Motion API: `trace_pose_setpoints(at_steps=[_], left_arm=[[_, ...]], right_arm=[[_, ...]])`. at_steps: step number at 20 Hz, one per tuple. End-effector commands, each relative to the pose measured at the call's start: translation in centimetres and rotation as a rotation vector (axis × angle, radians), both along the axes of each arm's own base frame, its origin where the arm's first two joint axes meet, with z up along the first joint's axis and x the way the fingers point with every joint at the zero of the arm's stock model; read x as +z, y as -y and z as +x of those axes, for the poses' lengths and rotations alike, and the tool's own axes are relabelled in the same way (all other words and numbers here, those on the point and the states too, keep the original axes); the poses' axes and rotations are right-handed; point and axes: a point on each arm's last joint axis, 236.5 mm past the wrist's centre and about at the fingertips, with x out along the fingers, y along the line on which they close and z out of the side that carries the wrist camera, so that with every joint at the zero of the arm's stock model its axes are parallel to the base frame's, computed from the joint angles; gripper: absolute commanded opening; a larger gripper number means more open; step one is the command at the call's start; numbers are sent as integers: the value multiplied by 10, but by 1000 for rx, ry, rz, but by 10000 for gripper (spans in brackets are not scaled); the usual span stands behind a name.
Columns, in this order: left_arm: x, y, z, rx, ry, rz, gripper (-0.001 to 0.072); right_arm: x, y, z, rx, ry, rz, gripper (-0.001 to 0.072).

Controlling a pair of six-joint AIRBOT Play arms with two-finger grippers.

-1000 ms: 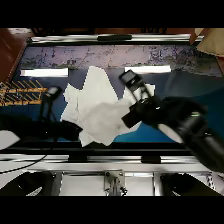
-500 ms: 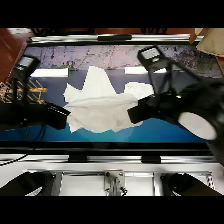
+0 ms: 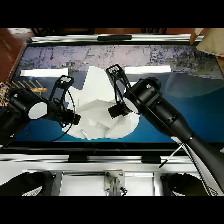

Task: Fold the shirts.

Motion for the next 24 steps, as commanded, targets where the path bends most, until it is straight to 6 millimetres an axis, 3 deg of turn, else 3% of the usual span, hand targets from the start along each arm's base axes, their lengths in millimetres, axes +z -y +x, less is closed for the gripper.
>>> trace_pose_setpoints(at_steps=[1, 2, 4, 8, 9, 10, 12, 14, 15, 18, 20, 21, 22, 24], left_arm=[[-9, -12, 21, 67, 14, -4, 85], [-8, -15, 23, 83, 13, -17, 103], [-9, -16, 23, 107, -3, -44, 351], [-9, -16, 21, 96, -15, -46, 354], [-8, -19, 18, 71, -24, -28, 386], [-6, -27, 14, 53, -42, 6, 466], [5, -58, 5, 21, -81, 120, 484], [24, -110, 3, 66, -81, 260, 483], [33, -138, 1, 130, -72, 306, 483], [41, -197, -6, 330, -43, 291, 484], [22, -224, -20, 436, -53, 251, 557], [7, -227, -25, 462, -52, 212, 565], [-9, -230, -28, 482, -35, 177, 636], [-30, -252, -33, 508, 14, 197, 635]], right_arm=[[1, -1, 19, 5, 69, -17, 57], [3, -6, 22, 11, 87, 4, 57], [6, -14, 26, 16, 106, 38, 57], [3, -15, 26, 7, 98, 40, 57], [2, -16, 25, 7, 93, 44, 56], [1, -17, 24, 8, 86, 48, 57], [-1, -18, 20, 8, 66, 55, 57], [-3, -17, 16, 5, 45, 48, 57], [-4, -15, 14, 2, 36, 39, 56], [-7, -9, 9, -1, 13, 14, 57], [-9, -6, 6, 0, 2, 1, 57], [-9, -6, 6, -1, 0, -1, 57], [-9, -6, 6, -1, 1, 0, 57], [-9, -6, 6, -1, 1, 2, 57]])
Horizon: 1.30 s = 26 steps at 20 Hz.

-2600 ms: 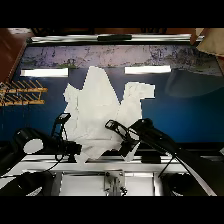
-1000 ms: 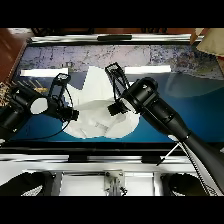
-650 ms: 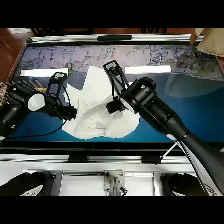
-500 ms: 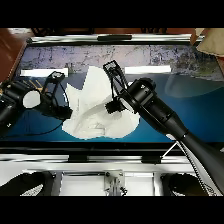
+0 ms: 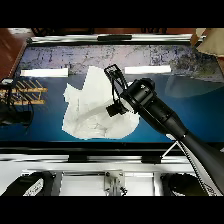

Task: Fold the shirts.

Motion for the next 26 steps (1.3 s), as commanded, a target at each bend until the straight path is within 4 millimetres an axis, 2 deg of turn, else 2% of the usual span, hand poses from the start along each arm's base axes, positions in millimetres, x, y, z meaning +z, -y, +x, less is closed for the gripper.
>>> trace_pose_setpoints(at_steps=[1, 4, 7, 10, 13, 17, 18, 22, 26], left_arm=[[-32, -41, -8, 77, 88, 17, 634], [-48, -62, 0, 139, 101, -32, 634], [-82, -68, 1, 212, 31, -123, 634], [-111, -63, 0, 200, -59, -181, 634], [-117, -69, 5, 206, -49, -178, 634], [-147, -78, -15, 220, -92, -191, 631], [-155, -78, -17, 195, -100, -185, 609], [-165, -81, -7, 193, -80, -181, 602], [-176, -80, -10, 220, -107, -199, 595]], right_arm=[[-1, 1, -3, 0, -13, -4, 57], [-2, -1, -6, 1, -28, 7, 57], [-4, -6, -11, -22, -53, 38, 57], [-4, -8, -13, -44, -65, 55, 57], [-4, -11, -15, -44, -77, 67, 57], [-5, -11, -16, -59, -83, 72, 57], [-5, -11, -17, -60, -84, 71, 57], [-7, -7, -20, -64, -100, 54, 58], [-8, -3, -23, -67, -113, 39, 57]])
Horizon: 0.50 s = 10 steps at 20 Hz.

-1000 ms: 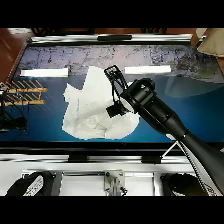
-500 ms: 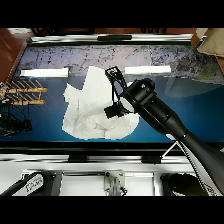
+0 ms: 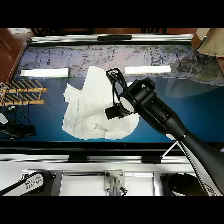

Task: Fold the shirts.

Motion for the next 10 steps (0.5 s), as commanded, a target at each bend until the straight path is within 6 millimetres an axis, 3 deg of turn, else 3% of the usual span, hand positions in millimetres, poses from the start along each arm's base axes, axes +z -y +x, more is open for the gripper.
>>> trace_pose_setpoints(at_steps=[1, 7, 9, 10], left_arm=[[-9, 0, 0, 12, -12, -9, 593], [-9, -4, 8, 18, 24, 6, 288], [-9, -5, 10, 17, 32, 10, 216], [-9, -5, 10, 17, 32, 10, 129]], right_arm=[[-1, 3, -3, -3, -14, -14, 57], [-2, 4, -4, -4, -19, -19, 58], [-2, 5, -5, -5, -23, -23, 58], [-3, 6, -6, -5, -27, -27, 58]])
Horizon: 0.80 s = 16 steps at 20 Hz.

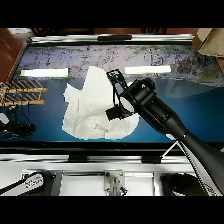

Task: Fold the shirts.

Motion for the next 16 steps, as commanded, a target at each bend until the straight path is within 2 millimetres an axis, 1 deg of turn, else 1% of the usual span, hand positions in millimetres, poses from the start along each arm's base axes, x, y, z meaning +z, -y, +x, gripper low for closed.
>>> trace_pose_setpoints(at_steps=[1, 4, 5, 7, 10, 12, 13, 14, 15, 16], left_arm=[[0, -2, 3, -1, 14, 6, 53], [2, -1, 2, -3, 11, 6, 42], [6, -1, 3, -4, 14, 7, 41], [22, -5, 9, -8, 44, 23, 40], [67, -11, 23, -7, 129, 68, 39], [102, -13, 26, -11, 189, 100, 39], [118, -12, 26, -10, 222, 113, 39], [134, -6, 27, -1, 263, 100, 39], [149, 11, 32, 18, 323, 43, 39], [166, 39, 42, 14, 409, -42, 39]], right_arm=[[-1, 3, -3, 4, -12, -17, 58], [-1, 5, -3, 10, -10, -27, 58], [-1, 5, -2, 10, -9, -27, 58], [-1, 6, -2, 20, -9, -31, 58], [1, 8, -2, 18, -3, -35, 58], [8, 16, 4, 10, 36, -56, 58], [15, 25, 8, 2, 70, -77, 57], [23, 35, 12, -9, 103, -105, 57], [31, 46, 15, -22, 130, -132, 57], [38, 56, 16, -36, 153, -156, 57]])
